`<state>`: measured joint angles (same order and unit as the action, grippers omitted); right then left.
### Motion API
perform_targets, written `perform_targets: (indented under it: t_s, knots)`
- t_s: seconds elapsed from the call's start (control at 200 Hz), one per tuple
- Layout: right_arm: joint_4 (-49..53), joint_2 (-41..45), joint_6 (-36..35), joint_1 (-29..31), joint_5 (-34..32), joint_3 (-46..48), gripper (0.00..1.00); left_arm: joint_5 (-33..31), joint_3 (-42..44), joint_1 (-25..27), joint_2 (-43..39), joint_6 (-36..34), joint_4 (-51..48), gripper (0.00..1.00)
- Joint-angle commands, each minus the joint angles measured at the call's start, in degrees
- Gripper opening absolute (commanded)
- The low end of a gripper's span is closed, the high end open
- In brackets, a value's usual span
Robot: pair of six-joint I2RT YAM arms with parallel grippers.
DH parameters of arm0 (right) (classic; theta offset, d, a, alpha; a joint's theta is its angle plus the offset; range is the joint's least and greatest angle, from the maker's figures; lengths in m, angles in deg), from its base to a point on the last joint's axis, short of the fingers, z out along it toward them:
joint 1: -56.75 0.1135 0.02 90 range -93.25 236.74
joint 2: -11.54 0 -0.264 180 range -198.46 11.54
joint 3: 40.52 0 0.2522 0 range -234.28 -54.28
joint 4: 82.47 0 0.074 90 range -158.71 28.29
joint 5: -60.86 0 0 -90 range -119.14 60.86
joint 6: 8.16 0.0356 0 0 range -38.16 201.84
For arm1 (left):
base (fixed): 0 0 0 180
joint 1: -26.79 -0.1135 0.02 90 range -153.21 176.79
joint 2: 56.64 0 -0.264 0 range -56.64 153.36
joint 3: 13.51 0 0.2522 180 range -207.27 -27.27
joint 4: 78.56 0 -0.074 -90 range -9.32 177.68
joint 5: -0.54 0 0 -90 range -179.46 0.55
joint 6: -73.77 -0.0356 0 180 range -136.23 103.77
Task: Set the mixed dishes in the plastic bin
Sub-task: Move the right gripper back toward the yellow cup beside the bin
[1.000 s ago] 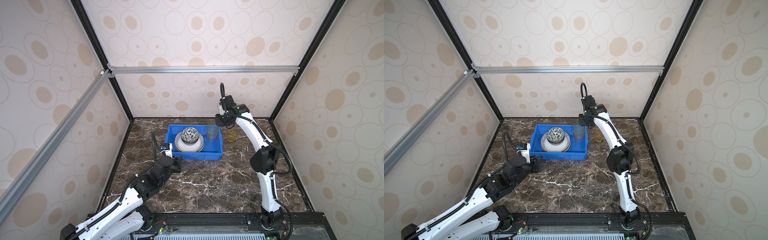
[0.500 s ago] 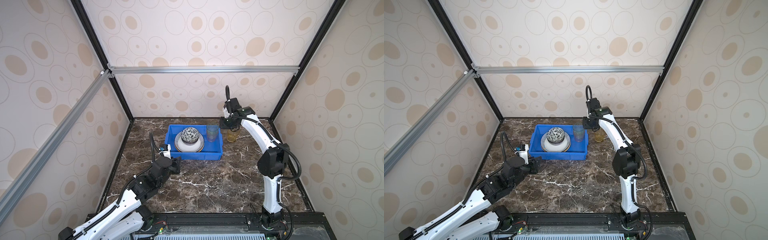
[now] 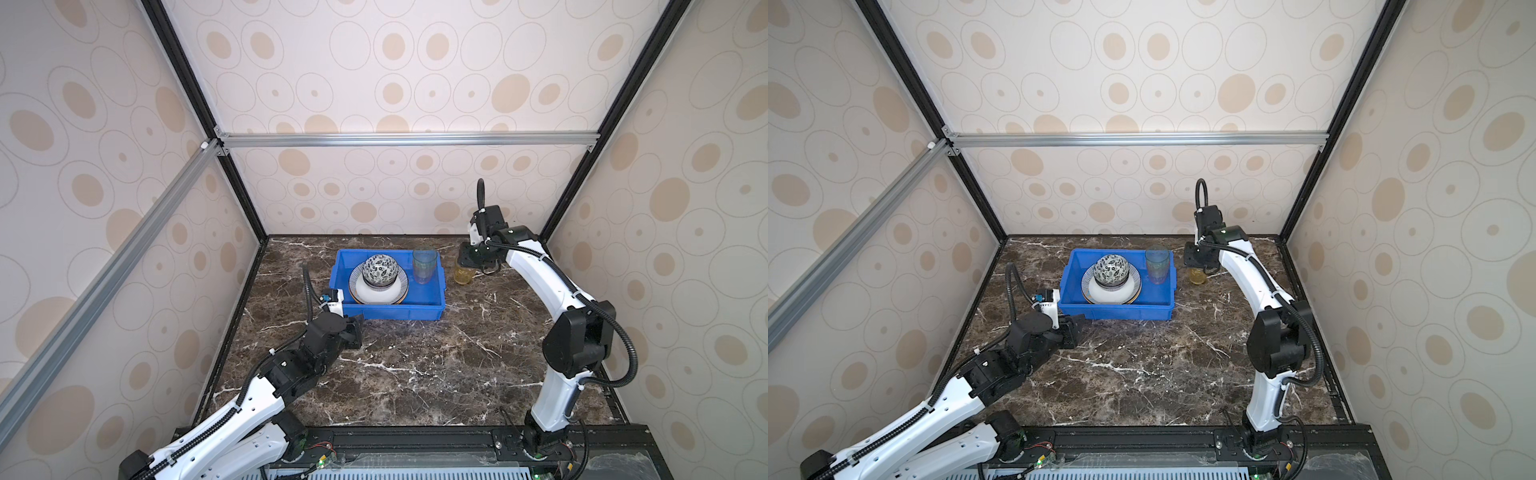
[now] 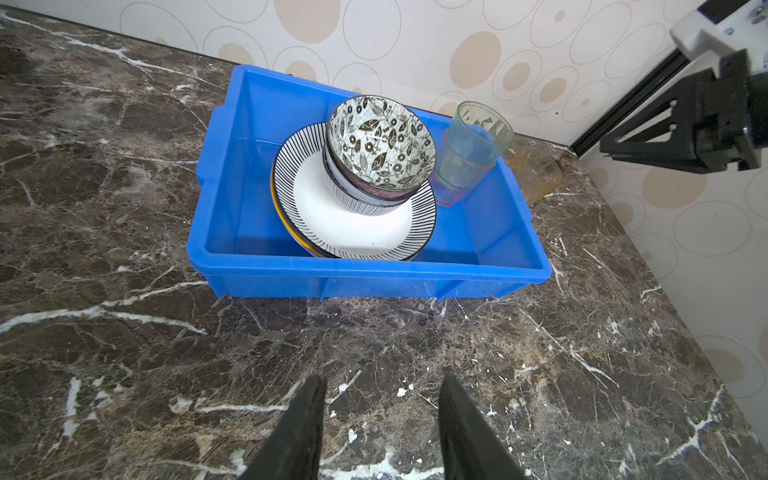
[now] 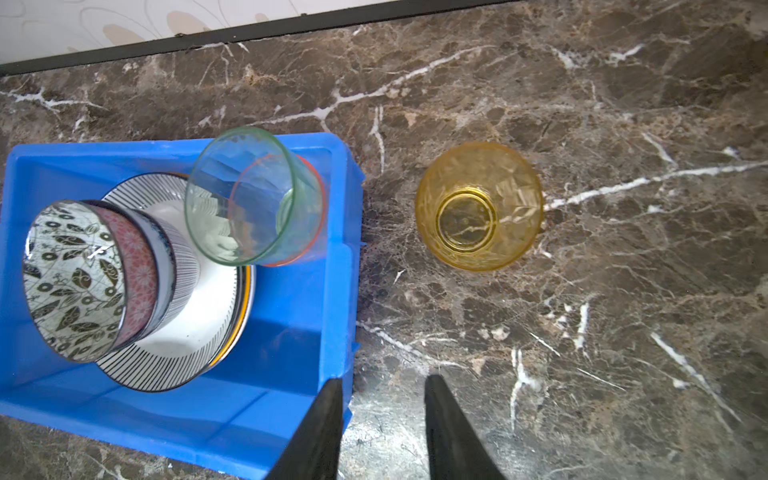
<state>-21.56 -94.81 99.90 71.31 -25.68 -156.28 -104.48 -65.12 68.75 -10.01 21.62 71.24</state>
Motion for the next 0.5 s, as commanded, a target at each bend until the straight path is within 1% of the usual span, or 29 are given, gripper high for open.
perform_targets:
  t_s: [0.0,0.495]
  knots:
    - [-1.4,2.0,0.7,-1.1,0.4,1.5,0.36,0.2,-2.0,0.6,0.3,0.7,-0.4,0.46]
    - [-4.7,4.7,2.8,-4.5,1.4,9.1,0.36,2.9,-0.4,0.6,0.7,0.8,1.0,0.45]
